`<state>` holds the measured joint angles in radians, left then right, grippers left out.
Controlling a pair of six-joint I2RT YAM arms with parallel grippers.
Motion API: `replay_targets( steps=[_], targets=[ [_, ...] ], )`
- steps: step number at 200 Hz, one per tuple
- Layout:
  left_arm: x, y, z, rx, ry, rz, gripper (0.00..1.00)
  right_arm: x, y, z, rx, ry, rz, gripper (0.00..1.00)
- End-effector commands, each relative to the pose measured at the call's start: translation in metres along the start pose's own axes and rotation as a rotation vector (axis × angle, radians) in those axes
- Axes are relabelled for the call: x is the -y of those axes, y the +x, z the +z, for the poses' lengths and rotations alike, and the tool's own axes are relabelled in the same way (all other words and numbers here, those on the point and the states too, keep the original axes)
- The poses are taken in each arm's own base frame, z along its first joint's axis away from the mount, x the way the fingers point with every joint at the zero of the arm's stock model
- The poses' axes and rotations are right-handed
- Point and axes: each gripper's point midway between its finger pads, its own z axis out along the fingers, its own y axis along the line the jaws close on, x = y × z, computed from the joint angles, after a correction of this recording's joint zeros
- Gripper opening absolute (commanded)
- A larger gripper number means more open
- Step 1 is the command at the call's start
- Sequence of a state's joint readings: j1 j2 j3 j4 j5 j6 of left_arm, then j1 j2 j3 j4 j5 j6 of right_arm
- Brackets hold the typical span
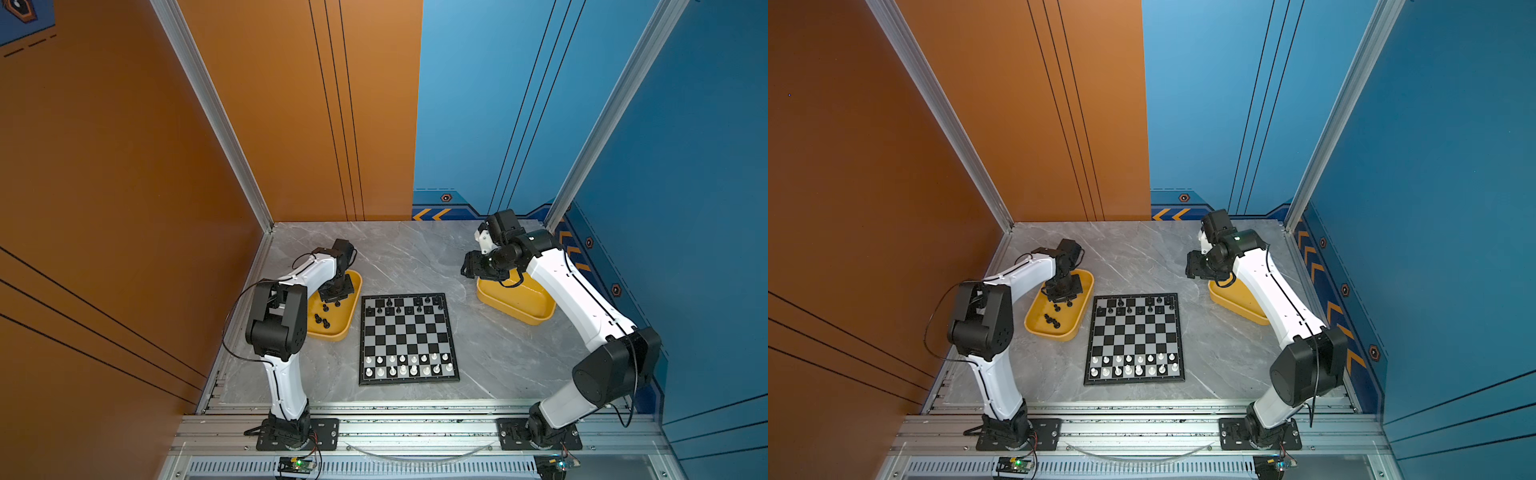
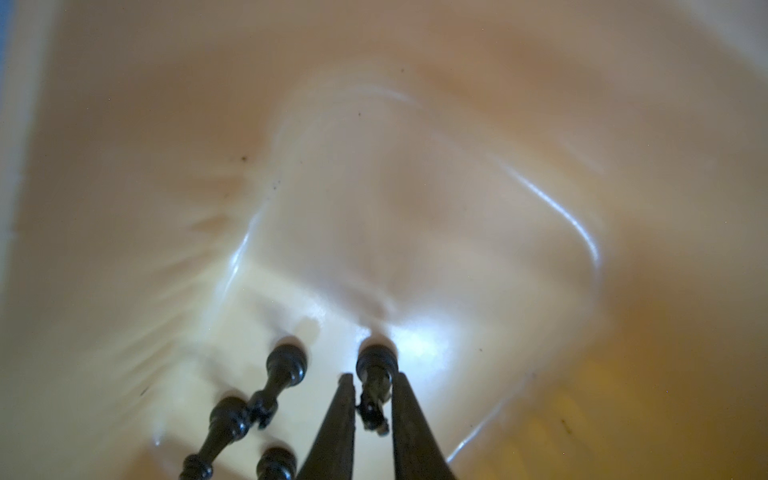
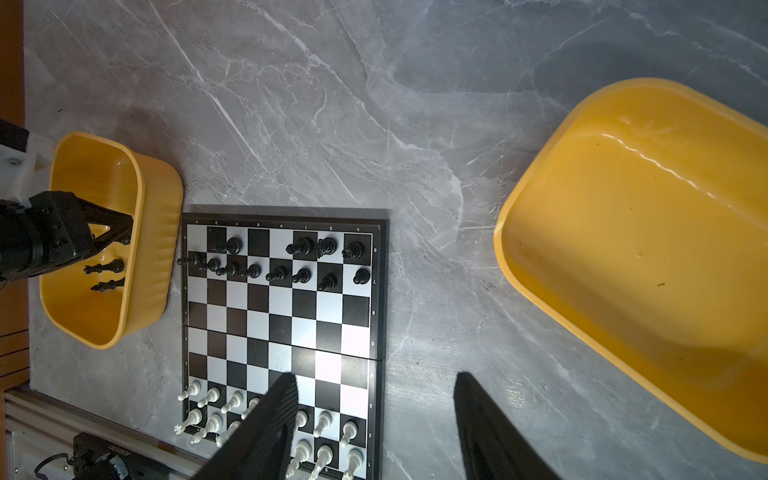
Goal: Set up the chess pieces on the board
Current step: 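Close the left gripper around a tall black piece in the tray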
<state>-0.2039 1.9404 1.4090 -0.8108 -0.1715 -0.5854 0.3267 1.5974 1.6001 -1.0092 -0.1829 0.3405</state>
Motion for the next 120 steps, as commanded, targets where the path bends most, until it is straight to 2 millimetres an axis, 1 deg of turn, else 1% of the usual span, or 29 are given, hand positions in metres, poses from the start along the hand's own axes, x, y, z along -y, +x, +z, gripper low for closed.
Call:
replay_targets(
  steps=[1,23,51,58,77,120],
  targets=[
    [0.001,-0.001,0.003,-0.021,0.004,0.0,0.12,-0.003,-0.007,-0.003,0.016,-0.012,0.011,0.63],
    [0.002,0.0,0.003,-0.026,0.01,0.006,0.05,-0.002,-0.007,-0.003,0.017,-0.01,0.013,0.63],
    [0.003,0.0,-0.001,-0.026,0.025,0.014,0.0,-0.003,-0.006,-0.004,0.02,-0.01,0.015,0.63],
    [0.004,0.0,-0.003,-0.024,0.033,0.018,0.0,-0.003,-0.006,-0.004,0.02,-0.01,0.016,0.63],
    [0.005,-0.002,-0.014,-0.014,0.043,0.026,0.0,-0.004,-0.006,-0.005,0.021,-0.01,0.015,0.63],
    [0.007,-0.009,-0.049,0.023,0.043,0.069,0.0,-0.009,-0.004,-0.005,0.022,-0.013,0.005,0.63]
  ],
)
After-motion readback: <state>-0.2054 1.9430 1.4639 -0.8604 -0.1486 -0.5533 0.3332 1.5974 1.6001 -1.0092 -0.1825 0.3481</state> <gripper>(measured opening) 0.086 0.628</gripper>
